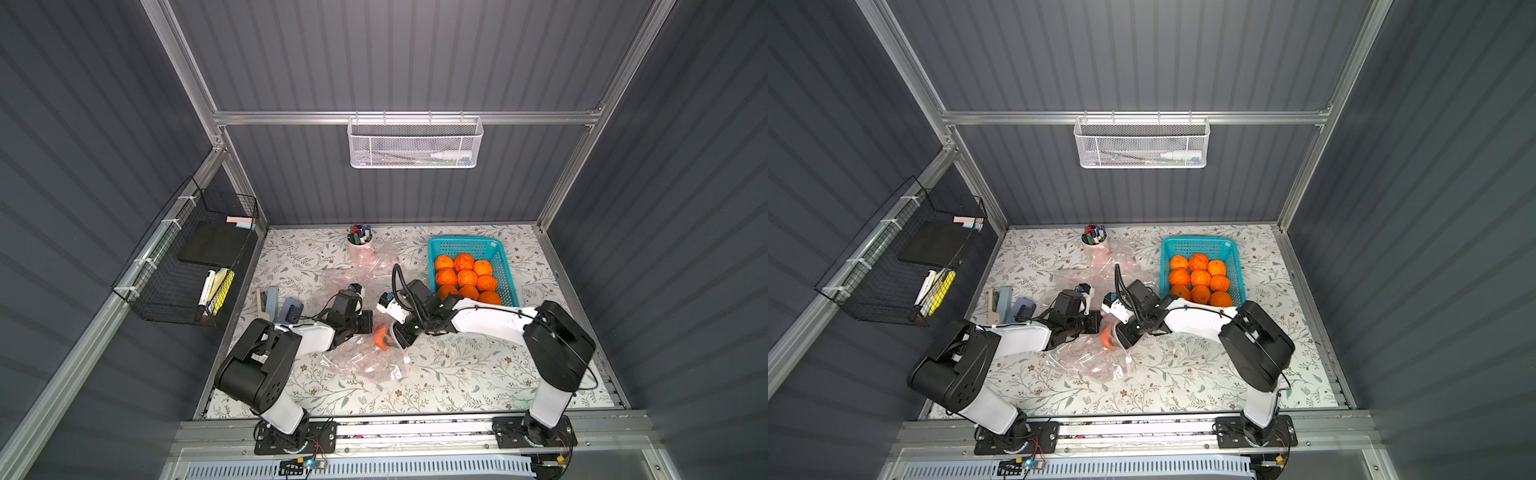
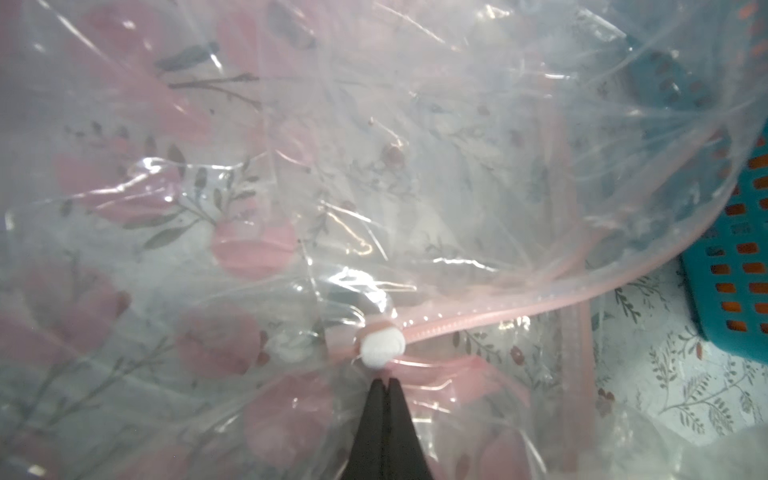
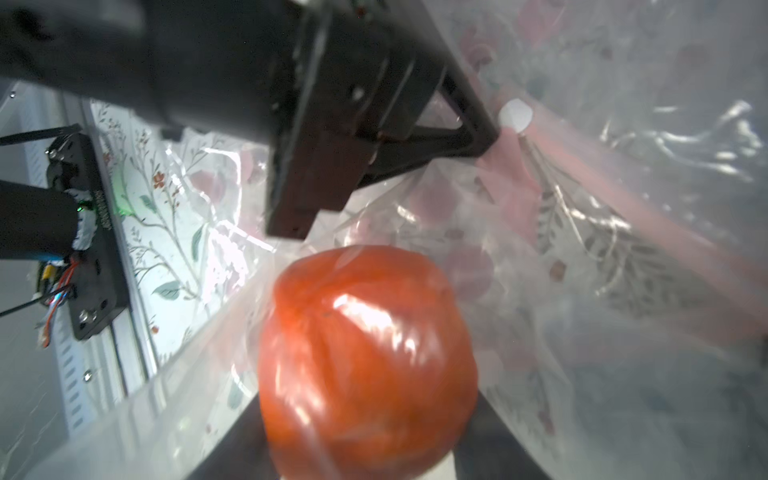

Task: Open the zip-top bag and take out the orange
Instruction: Pick up the orange from the zipper food storage bag.

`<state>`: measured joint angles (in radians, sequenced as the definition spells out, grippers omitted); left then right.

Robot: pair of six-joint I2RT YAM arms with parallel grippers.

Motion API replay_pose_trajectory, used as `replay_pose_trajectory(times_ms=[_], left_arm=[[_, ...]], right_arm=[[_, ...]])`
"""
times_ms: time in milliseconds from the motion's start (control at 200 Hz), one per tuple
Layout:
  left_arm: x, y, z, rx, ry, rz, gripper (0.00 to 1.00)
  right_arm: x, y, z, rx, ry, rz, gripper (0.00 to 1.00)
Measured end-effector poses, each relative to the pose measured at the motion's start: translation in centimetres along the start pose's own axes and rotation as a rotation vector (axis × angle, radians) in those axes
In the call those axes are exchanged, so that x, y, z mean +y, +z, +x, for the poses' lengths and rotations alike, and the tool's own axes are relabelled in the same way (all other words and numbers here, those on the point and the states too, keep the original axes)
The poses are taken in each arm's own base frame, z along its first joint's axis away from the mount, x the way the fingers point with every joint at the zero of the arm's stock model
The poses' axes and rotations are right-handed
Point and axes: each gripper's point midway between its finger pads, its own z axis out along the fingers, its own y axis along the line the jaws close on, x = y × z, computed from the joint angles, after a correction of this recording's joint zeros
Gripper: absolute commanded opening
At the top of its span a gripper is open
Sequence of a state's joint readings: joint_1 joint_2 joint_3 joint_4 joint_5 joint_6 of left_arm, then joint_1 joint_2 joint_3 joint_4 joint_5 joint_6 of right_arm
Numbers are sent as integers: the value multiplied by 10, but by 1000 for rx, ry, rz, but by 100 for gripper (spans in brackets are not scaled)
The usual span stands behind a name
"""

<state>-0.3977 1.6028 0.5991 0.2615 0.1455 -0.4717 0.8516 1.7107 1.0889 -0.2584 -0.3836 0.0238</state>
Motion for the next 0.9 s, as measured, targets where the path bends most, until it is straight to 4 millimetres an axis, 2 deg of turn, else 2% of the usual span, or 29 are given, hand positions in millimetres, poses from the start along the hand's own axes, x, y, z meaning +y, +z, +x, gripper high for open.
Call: replay_pose_trajectory(times_ms=[145,440,715,790,900], left_arm=[[2,-1,0,-5,-3,-11,0],[5,-4,0,-8,-10,-27,0],[5,-10,2,-11,-12,-28,0],[5,-11,0,-16,-12,-29,0],[5,-12,1,-20,-18,-30,0]], right_arm=[[1,-27,0,-41,-19,56,43],[-11,-50,11,-47,-4,156,42],[-23,-83,1,-136,54,217,41],[-28,-91,2,-141,75,237,45],[-38,-112,-4,-194,120,270,43]])
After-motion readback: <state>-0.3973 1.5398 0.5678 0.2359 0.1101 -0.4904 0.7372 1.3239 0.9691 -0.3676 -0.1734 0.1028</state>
